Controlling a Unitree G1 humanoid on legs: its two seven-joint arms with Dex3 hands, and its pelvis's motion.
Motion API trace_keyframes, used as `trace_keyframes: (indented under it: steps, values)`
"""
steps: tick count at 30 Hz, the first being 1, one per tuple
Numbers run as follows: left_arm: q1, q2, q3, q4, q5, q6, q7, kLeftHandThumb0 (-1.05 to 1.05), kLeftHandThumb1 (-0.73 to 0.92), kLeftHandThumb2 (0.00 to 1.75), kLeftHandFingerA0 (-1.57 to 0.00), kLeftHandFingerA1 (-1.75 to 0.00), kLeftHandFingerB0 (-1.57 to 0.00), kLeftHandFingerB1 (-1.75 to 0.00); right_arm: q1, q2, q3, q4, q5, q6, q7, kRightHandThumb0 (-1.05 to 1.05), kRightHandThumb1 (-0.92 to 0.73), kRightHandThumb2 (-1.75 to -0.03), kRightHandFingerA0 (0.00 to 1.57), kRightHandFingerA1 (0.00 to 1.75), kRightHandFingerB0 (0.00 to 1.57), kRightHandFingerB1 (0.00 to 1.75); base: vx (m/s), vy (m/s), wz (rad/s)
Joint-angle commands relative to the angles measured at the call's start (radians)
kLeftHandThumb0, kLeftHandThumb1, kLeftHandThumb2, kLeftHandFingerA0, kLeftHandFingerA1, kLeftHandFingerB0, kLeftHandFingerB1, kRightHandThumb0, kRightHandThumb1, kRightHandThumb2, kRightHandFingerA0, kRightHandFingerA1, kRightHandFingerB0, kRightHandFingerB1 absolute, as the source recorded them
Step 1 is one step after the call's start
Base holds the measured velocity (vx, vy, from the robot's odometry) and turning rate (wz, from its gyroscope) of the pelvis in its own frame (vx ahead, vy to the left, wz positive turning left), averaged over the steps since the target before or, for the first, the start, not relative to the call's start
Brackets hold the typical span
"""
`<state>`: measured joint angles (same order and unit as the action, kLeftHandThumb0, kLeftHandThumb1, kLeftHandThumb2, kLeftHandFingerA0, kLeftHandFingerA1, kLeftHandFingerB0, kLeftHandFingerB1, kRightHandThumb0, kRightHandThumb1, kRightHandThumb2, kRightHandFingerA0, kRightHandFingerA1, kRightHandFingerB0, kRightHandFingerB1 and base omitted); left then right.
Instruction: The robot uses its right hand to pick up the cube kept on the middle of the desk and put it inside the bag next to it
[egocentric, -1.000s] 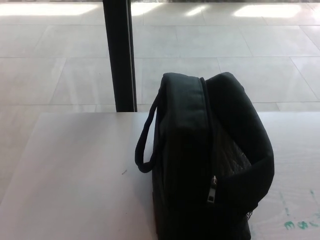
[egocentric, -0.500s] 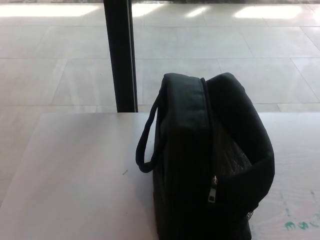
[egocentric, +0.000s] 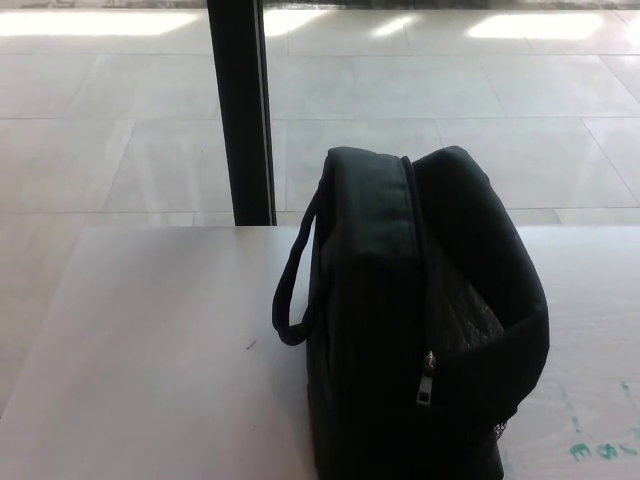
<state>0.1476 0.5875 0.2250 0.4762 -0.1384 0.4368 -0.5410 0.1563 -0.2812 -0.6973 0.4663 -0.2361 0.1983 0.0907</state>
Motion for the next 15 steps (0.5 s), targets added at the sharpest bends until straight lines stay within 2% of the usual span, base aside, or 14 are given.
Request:
trace_keyframes:
  steps: [1, 5, 6, 7, 9, 10, 11, 12, 14, 15]
  values:
    - [-0.005, 0.010, 0.004, -0.007, -0.001, 0.011, 0.006, -0.58, 0.53, 0.89, -0.34, -0.61, -0.34, -0.56, 0.016, -0.033, 0.012, 0.000, 0.081, -0.038, -0.034, -0.55, -0.67, -0.60, 0.27, 0.38, 0.27, 0.32, 0.00, 0.000, 0.00]
    - [-0.012, 0.005, -0.002, -0.005, 0.004, -0.005, 0.008, -0.58, 0.53, 0.90, -0.36, -0.62, -0.33, -0.56, 0.026, -0.048, 0.030, -0.017, 0.117, -0.046, -0.004, -0.53, -0.69, -0.61, 0.28, 0.39, 0.26, 0.32, 0.00, 0.000, 0.00]
    - [-0.028, 0.002, 0.004, 0.011, -0.001, 0.004, 0.014, -0.59, 0.51, 0.88, -0.33, -0.61, -0.33, -0.56, 0.021, -0.048, 0.038, -0.023, 0.124, -0.044, -0.003, -0.53, -0.67, -0.59, 0.38, 0.51, 0.27, 0.32, 0.00, 0.000, 0.00]
    - [-0.027, 0.003, 0.009, 0.012, -0.003, 0.002, 0.015, -0.58, 0.51, 0.88, -0.32, -0.60, -0.34, -0.56, 0.013, -0.048, 0.049, -0.020, 0.127, -0.044, -0.009, -0.53, -0.66, -0.60, 0.40, 0.51, 0.27, 0.32, 0.00, 0.000, 0.00]
    - [-0.032, 0.008, 0.008, 0.025, -0.001, -0.010, 0.008, -0.58, 0.51, 0.88, -0.31, -0.60, -0.32, -0.56, 0.017, -0.049, 0.059, -0.023, 0.145, -0.047, -0.003, -0.52, -0.68, -0.60, 0.36, 0.49, 0.27, 0.32, 0.00, 0.000, 0.00]
    - [-0.030, 0.011, 0.001, 0.025, 0.006, -0.021, 0.006, -0.58, 0.52, 0.89, -0.34, -0.62, -0.30, -0.55, 0.018, -0.049, 0.063, -0.025, 0.151, -0.048, -0.009, -0.53, -0.66, -0.60, 0.42, 0.55, 0.27, 0.32, 0.00, 0.000, 0.00]
    - [-0.033, 0.010, 0.002, 0.028, 0.006, -0.016, 0.010, -0.57, 0.52, 0.90, -0.35, -0.63, -0.31, -0.56, 0.015, -0.053, 0.069, -0.012, 0.151, -0.061, -0.019, -0.54, -0.66, -0.60, 0.50, 0.75, 0.29, 0.32, 0.00, 0.000, 0.00]
    - [-0.033, 0.002, 0.006, 0.025, -0.001, 0.000, 0.015, -0.57, 0.51, 0.89, -0.35, -0.62, -0.33, -0.56, 0.028, -0.054, 0.064, -0.030, 0.163, -0.047, -0.010, -0.53, -0.66, -0.60, 0.44, 0.61, 0.28, 0.32, 0.00, 0.000, 0.00]
    - [-0.033, -0.001, 0.007, 0.025, 0.002, 0.001, 0.024, -0.57, 0.51, 0.89, -0.36, -0.62, -0.39, -0.60, 0.042, -0.051, 0.066, -0.064, 0.182, -0.028, 0.001, -0.50, -0.66, -0.59, 0.39, 0.55, 0.28, 0.32, 0.00, 0.000, 0.00]
    - [-0.022, 0.007, -0.003, 0.007, 0.007, -0.006, 0.011, -0.60, 0.53, 0.89, -0.34, -0.61, -0.37, -0.57, 0.042, -0.056, 0.073, -0.049, 0.188, -0.044, 0.006, -0.49, -0.68, -0.61, 0.37, 0.50, 0.28, 0.32, 0.00, 0.000, 0.00]
